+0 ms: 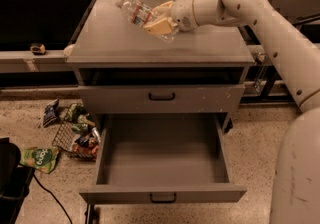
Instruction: Pick water bottle from middle drawer and place on counter
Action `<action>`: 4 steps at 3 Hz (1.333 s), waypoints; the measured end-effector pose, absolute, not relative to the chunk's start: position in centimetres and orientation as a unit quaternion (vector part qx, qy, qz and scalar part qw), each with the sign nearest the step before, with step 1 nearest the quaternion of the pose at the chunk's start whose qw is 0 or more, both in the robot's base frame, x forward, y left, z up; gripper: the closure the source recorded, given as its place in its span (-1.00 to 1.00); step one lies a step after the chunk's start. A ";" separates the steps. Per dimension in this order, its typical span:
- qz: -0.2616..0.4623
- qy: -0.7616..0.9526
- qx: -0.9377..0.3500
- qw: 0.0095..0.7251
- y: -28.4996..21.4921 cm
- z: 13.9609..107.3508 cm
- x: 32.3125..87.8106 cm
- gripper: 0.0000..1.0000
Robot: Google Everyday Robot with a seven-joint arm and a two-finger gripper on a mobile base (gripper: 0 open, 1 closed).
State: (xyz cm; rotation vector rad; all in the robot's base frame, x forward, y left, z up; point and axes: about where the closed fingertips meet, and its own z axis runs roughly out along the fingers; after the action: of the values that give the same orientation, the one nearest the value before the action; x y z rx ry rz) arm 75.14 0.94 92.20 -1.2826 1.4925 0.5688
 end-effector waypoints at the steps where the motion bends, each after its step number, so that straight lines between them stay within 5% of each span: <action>1: 0.263 0.652 -0.521 0.483 1.1 90.9 75.7 1.00; 4: 0.283 0.696 -0.518 0.408 1.5 87.8 77.2 1.00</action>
Offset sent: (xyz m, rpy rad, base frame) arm 0.0191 -0.0041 -0.0280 -0.0444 0.2789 0.0069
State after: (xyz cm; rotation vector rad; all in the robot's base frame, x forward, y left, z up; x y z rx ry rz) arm 77.21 1.50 87.76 -1.3047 1.7549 0.7131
